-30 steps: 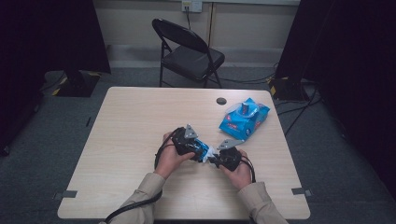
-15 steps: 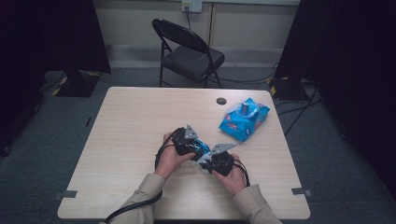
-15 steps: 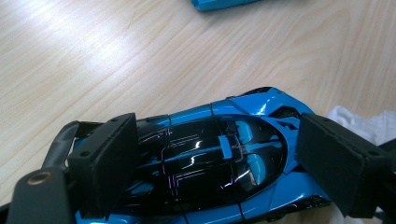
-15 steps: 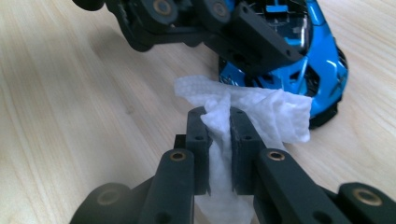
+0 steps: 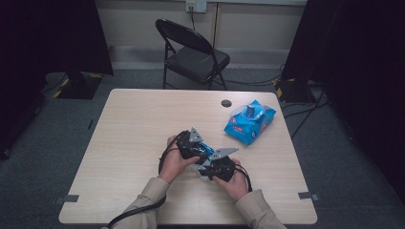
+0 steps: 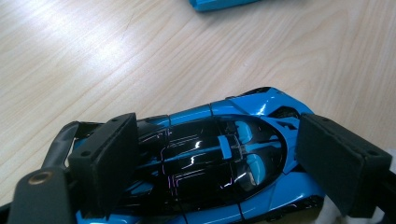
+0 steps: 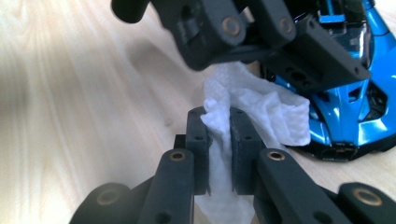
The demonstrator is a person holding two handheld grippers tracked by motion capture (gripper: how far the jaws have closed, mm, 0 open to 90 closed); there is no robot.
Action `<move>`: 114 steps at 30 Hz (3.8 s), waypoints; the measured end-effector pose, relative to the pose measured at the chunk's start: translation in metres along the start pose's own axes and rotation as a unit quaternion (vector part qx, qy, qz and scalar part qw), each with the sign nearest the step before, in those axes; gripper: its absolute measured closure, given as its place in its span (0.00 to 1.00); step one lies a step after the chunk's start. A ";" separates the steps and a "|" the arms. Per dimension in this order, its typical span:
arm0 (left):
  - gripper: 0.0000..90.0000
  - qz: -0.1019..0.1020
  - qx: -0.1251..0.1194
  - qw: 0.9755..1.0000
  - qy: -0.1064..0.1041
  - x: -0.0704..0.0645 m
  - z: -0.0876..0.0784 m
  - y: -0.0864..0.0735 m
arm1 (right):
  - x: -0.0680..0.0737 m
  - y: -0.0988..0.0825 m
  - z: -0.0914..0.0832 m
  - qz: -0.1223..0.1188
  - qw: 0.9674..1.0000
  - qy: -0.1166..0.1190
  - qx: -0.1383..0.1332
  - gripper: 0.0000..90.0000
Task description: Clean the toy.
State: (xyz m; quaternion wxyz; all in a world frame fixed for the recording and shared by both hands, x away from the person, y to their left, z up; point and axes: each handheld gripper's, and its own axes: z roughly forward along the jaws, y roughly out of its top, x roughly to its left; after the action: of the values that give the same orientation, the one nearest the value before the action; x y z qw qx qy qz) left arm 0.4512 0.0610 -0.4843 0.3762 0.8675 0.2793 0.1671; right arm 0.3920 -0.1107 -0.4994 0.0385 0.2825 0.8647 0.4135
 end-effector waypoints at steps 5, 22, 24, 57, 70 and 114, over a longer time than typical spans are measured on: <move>0.15 0.000 0.000 1.000 0.000 0.000 0.000 0.000 | -0.007 -0.002 -0.014 0.007 1.000 0.011 0.002 0.90; 0.15 0.001 0.002 1.000 0.000 0.000 0.000 0.001 | -0.060 -0.002 -0.046 0.073 0.994 -0.072 -0.039 0.90; 0.15 0.001 0.002 1.000 0.000 0.000 0.000 0.001 | -0.062 0.000 -0.038 0.072 0.994 -0.078 -0.032 0.90; 0.15 -0.001 0.000 1.000 0.002 0.000 0.000 0.000 | -0.034 -0.013 -0.022 0.045 0.998 -0.036 -0.009 0.90; 0.15 0.001 -0.006 1.000 0.006 -0.002 0.001 -0.001 | -0.017 -0.007 -0.008 0.029 1.000 -0.007 -0.009 0.90; 0.15 0.000 -0.010 1.000 0.006 -0.003 0.000 -0.002 | -0.062 -0.010 -0.020 0.080 0.992 -0.091 -0.040 0.89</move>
State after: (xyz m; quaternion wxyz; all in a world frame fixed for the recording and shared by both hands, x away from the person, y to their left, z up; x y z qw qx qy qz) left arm 0.4482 0.0598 -0.4862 0.3834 0.8625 0.2802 0.1749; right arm 0.4336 -0.1620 -0.5043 0.0947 0.3855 0.8151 0.4219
